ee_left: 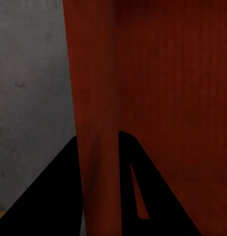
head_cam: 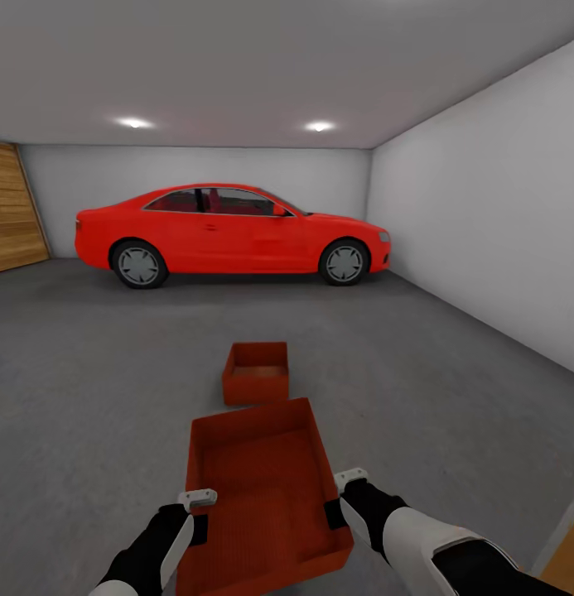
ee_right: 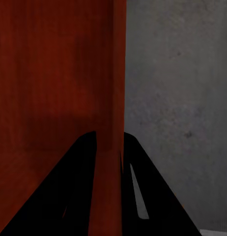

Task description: Move the two storage containers from the living room to the garage. In the garage, place one container on the floor and stack the other container on top of it (either order is fine).

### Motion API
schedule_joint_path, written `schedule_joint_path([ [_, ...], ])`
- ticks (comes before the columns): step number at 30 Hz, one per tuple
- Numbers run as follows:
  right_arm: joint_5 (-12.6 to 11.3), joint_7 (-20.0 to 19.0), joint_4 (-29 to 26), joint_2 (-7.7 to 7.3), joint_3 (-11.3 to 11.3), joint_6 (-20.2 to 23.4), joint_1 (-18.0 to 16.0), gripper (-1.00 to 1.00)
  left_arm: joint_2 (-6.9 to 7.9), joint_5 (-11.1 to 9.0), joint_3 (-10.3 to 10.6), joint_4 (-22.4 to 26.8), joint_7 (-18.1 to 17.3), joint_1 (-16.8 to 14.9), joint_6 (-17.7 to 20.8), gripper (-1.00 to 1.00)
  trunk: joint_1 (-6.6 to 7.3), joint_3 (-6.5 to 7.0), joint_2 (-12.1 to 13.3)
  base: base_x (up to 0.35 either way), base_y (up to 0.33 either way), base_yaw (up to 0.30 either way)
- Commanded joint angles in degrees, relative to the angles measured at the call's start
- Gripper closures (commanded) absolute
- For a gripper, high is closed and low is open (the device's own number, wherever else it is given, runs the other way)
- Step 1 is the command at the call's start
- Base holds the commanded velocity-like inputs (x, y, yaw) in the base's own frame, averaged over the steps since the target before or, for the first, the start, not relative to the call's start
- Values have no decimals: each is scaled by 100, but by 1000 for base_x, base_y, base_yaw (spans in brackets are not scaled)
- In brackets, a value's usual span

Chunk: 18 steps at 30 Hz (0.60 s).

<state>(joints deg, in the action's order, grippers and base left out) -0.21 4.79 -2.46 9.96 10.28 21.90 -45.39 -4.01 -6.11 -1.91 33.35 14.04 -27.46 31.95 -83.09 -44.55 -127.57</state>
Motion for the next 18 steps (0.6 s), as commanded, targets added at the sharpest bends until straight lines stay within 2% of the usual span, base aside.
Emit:
schedule_joint_path([
  [1, -128, -180, -413, 3, -26, 25, -5, 100, -3, -109, 164, -4, 55, 3, 4, 100, -2, -7, -3, 293, 0, 0],
  [8, -128, -180, -413, 3, -26, 25, -5, 100, -3, -109, 164, 1, 55, 3, 4, 100, -2, -7, -3, 38, 108, 0],
  [18, -128, -180, -413, 3, -26, 25, -5, 100, -3, -109, 162, 4, 55, 3, 4, 100, -2, -7, -3, 0, 42, 0],
])
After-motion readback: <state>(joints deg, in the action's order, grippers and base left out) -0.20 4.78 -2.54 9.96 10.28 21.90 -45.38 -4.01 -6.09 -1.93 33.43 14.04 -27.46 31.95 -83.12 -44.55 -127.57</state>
